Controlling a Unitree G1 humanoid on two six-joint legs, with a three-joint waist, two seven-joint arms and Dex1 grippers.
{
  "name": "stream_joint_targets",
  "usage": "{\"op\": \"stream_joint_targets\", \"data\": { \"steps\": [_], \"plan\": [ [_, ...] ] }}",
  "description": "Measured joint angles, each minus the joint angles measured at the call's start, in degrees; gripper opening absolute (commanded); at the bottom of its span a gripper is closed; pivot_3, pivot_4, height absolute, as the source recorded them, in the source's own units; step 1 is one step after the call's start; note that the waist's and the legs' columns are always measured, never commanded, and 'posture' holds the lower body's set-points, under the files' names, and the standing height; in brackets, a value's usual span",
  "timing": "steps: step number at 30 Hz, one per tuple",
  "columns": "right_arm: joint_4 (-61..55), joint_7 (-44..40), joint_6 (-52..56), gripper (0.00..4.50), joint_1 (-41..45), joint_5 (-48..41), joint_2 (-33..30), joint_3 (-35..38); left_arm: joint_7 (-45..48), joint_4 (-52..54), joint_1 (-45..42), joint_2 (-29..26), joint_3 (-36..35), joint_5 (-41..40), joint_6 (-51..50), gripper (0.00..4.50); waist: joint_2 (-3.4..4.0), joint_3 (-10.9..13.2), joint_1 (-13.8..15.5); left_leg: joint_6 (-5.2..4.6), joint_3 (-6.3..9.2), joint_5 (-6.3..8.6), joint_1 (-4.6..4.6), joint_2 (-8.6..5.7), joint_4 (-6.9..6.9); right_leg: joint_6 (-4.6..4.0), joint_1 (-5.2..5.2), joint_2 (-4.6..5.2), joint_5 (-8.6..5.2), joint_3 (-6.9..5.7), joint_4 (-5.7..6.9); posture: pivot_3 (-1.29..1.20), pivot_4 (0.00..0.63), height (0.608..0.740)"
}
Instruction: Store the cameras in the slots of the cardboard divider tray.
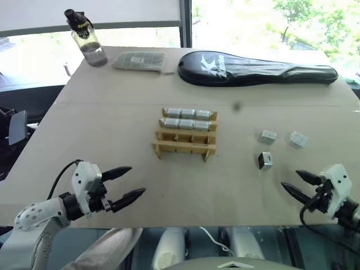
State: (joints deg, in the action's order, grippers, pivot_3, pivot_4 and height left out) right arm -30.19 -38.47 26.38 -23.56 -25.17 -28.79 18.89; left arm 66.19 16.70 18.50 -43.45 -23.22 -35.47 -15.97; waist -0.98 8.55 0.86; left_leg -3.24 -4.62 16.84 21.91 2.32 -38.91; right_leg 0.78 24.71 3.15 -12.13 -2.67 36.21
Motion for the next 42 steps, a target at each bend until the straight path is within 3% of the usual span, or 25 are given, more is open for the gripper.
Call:
{"op": "stream_joint_targets", "data": {
  "steps": [7,11,21,32,35,36,39,42],
  "plan": [
    [-9.93,15.99,9.15,3.44,2.68,4.64,7.40,-10.86,9.59,-1.42,-9.92,-7.22,-3.05,-9.05,-3.33,4.50,-0.01,-0.02,-0.09,0.06,-0.08,-0.03,0.00,-0.07,0.00,0.01,0.01,-0.06,-0.01,0.00,0.04,0.00,0.150,0.740],
    [-10.64,23.70,14.31,3.44,6.14,7.51,10.42,-13.40,15.37,-2.21,-15.34,-12.19,-2.31,-9.76,-4.59,4.50,0.02,-0.01,-0.15,0.29,-0.23,-0.17,-0.01,-0.12,0.00,0.01,0.03,-0.13,0.00,-0.07,0.03,0.00,0.150,0.740],
    [-11.73,33.37,21.14,3.44,10.26,10.00,17.52,-16.89,21.78,-3.67,-21.10,-15.06,1.42,-6.82,-2.73,4.50,0.02,0.02,-0.33,0.31,-0.29,-0.17,0.01,-0.10,0.00,0.03,0.10,-0.20,-0.01,-0.01,0.03,0.00,0.150,0.740],
    [-14.04,38.00,22.04,3.44,10.62,15.58,18.42,-20.74,25.03,-6.49,-21.83,-15.21,1.52,-6.02,-1.96,4.50,0.01,0.02,-0.86,0.31,-0.30,-0.18,0.02,-0.10,0.00,0.04,0.10,-0.20,-0.01,0.00,0.04,0.00,0.150,0.740],
    [-15.03,38.40,21.79,2.58,10.60,16.71,18.23,-21.21,25.49,-7.22,-22.30,-15.21,1.55,-5.47,-1.22,4.50,0.01,0.01,-1.15,0.31,-0.30,-0.18,0.01,-0.10,0.00,0.04,0.10,-0.20,-0.01,0.00,0.04,0.00,0.150,0.740],
    [-15.70,38.46,21.66,1.98,10.47,17.16,18.23,-21.59,25.64,-7.50,-22.46,-15.21,1.63,-5.17,-0.66,4.50,0.01,0.01,-1.33,0.31,-0.29,-0.18,0.01,-0.10,0.00,0.04,0.10,-0.20,-0.01,0.00,0.04,0.00,0.150,0.740],
    [-16.52,38.56,21.63,0.87,9.97,17.69,18.39,-22.28,25.95,-7.96,-22.47,-15.21,2.25,-5.15,0.21,4.50,0.01,0.01,-1.55,0.31,-0.29,-0.18,0.02,-0.10,0.00,0.04,0.10,-0.20,-0.01,0.00,0.04,0.00,0.150,0.740],
    [-16.64,38.52,21.62,0.68,9.83,18.00,18.55,-22.36,25.97,-8.41,-22.47,-15.21,2.86,-5.16,0.48,4.50,0.01,0.01,-1.58,0.31,-0.31,-0.18,0.01,-0.10,0.00,0.05,0.10,-0.20,-0.01,0.01,0.04,0.00,0.150,0.740]
  ]
}}
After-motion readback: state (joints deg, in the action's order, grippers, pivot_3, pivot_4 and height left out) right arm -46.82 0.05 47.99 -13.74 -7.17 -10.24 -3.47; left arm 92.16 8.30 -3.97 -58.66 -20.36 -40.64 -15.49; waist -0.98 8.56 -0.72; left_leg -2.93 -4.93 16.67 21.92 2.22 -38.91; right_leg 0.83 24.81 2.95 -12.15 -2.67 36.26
